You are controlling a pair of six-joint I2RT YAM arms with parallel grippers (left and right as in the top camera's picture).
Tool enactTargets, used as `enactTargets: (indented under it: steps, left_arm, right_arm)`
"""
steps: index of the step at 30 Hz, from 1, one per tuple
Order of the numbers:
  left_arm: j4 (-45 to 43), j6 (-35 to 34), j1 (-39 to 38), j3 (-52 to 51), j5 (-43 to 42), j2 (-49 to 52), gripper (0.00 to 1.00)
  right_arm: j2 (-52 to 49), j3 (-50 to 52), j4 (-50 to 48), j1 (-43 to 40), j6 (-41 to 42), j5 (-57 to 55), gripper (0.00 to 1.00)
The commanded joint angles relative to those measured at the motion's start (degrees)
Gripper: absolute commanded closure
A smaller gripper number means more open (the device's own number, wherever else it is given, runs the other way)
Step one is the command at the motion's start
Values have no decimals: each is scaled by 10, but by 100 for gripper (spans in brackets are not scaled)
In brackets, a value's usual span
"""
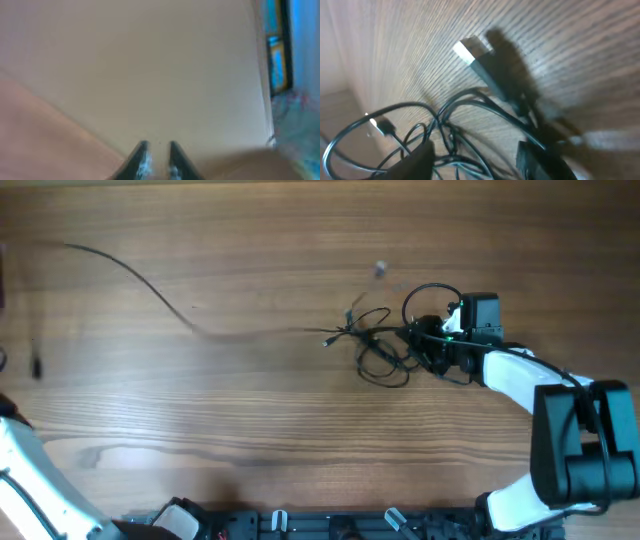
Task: Untangle cables
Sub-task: 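Pull the left gripper far left, drawing a black cable strand out, then bring the left gripper back to the pile beside the right gripper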
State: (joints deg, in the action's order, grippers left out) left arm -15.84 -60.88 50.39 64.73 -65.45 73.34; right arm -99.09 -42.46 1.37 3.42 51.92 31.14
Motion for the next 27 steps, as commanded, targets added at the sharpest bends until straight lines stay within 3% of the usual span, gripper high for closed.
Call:
enactTargets:
  steps: [1, 3, 4, 5, 8, 9, 11, 13, 15, 16, 18, 19, 21, 27]
  left_arm:
    - [90, -9, -44, 2, 6, 37, 49]
    - [152, -8, -90, 2, 19, 60, 11]
    - [178, -3, -109, 2, 35, 68, 1]
    - [206, 13, -133, 2, 53, 75, 0]
    - [287, 189, -269, 2, 161, 105, 3]
    - [298, 305, -343, 2, 221, 121, 3]
    - [303, 335, -461, 2, 312, 158, 0]
    - [293, 351, -546, 2, 350, 200, 2]
    - [289, 487, -639, 2, 475, 263, 3]
    - [295, 615, -682, 2, 560, 296, 2]
    - [312, 818, -723, 2, 601, 324, 6]
    - [313, 872, -736, 2, 617, 332, 10]
    - [313, 922, -743, 2, 628, 335, 14]
    - [324, 954, -724, 2, 628, 329, 21]
  right_arm:
    - [67, 5, 37, 3, -19, 6, 32]
    - [117, 5, 83, 9, -25, -19, 27]
    - [134, 5, 97, 12, -26, -29, 27]
    - [160, 5, 110, 19, -40, -32, 26]
    - [204, 5, 118, 50, -57, -33, 20]
    - [211, 5, 118, 67, -66, -42, 18]
    - [211, 6, 124, 88, -70, -63, 17]
    - [211, 6, 124, 99, -70, -80, 16]
    - [211, 6, 127, 99, -86, -82, 14]
    - [211, 6, 133, 99, -102, -82, 14]
    - [211, 6, 135, 99, -126, -82, 12]
    - [211, 6, 135, 99, -130, -82, 11]
    - [211, 6, 135, 99, -130, -82, 9]
    - [211, 6, 135, 99, -129, -87, 6]
